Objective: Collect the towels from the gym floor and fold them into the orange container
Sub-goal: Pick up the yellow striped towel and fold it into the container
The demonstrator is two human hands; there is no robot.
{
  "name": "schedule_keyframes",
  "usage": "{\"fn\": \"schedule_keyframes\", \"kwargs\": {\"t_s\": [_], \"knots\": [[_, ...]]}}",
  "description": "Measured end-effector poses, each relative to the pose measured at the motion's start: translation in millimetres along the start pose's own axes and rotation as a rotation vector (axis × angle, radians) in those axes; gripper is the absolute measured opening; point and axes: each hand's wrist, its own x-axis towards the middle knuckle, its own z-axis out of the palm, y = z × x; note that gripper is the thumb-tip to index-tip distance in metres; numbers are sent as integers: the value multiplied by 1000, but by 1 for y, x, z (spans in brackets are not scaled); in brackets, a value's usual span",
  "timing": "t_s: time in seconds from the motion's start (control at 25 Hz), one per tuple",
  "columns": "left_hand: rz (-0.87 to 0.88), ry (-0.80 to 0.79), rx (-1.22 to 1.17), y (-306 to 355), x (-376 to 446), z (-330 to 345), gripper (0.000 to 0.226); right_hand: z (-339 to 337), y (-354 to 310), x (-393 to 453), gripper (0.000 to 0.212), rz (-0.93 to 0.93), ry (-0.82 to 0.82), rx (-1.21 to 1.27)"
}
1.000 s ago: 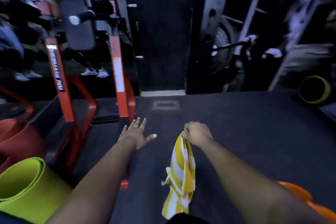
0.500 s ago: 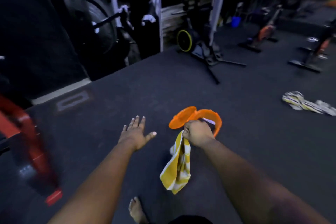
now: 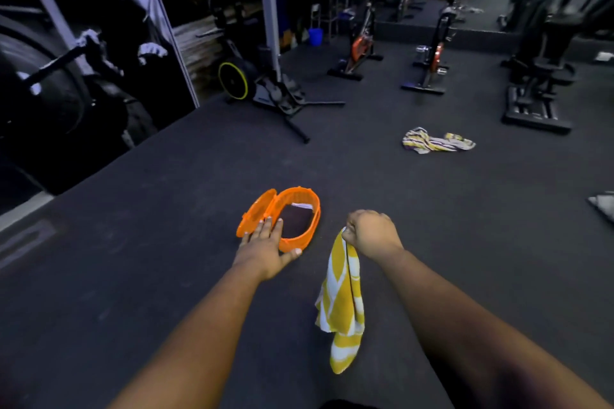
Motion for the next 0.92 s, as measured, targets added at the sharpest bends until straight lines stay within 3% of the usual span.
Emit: {"fn": "schedule_keyframes", "kwargs": {"t_s": [0.12,0.32,0.44,0.68,0.92], "knots": [[40,-33,30,41,-2,14,96,-12,43,-26,18,81,32,-9],[-13,-25,-12,117,13,30,96,-33,120,-16,14,40,19,-59],[-39,-10,-16,122,27,27,97,-32,133,-4,12,5,-8,-68],[-214,21,-124,191,91,28,97,-52,210,70,17,-186,2,-11],[-304,74,-156,199,164,7,96,-47,228,179,17,-156,-47,226]]}}
